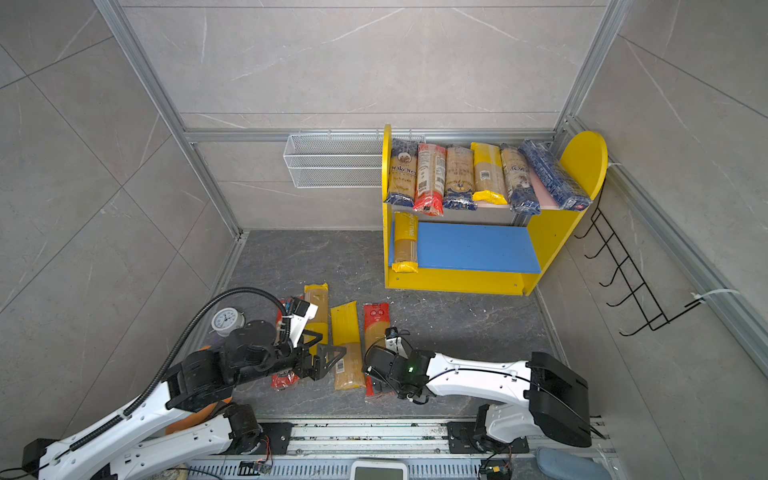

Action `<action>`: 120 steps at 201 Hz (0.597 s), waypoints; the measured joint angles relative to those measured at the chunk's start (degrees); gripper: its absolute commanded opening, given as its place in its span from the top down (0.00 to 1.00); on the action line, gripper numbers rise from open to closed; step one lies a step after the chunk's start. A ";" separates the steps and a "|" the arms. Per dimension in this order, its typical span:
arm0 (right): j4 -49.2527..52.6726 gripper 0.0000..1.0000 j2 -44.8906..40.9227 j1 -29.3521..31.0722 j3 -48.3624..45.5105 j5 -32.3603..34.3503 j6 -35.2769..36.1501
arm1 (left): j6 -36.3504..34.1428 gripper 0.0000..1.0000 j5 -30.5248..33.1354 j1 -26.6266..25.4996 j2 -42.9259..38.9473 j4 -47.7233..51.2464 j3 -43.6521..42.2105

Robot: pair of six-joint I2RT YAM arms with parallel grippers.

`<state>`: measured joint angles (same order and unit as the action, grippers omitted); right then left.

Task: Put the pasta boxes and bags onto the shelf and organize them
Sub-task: 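Release the pack and lower the right gripper while the left gripper reaches down, then grasp the red spaghetti pack nearest the shelf with the right gripper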

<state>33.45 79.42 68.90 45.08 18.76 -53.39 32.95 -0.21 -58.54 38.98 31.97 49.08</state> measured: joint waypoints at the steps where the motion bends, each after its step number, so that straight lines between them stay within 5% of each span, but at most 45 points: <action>1: -0.20 0.01 0.11 0.00 -0.13 0.00 -0.07 | 0.09 0.00 0.00 -0.04 -0.31 0.00 -0.07; 93: -11.72 0.01 10.01 0.09 -0.22 -1.90 -1.05 | 2.69 0.00 0.98 -0.35 -6.58 5.22 -0.13; 108: -13.05 0.07 11.23 -0.02 -0.17 -2.36 -0.94 | 2.71 0.00 1.79 -0.35 -5.29 6.38 0.37; 120: -13.57 0.22 11.43 -0.17 -0.13 -2.45 -0.66 | 2.69 0.00 2.58 -0.37 -3.98 7.02 1.01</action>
<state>19.88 90.85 68.73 44.95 16.32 -54.04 35.64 2.37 -58.92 35.00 38.98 50.09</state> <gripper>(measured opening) 0.888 0.997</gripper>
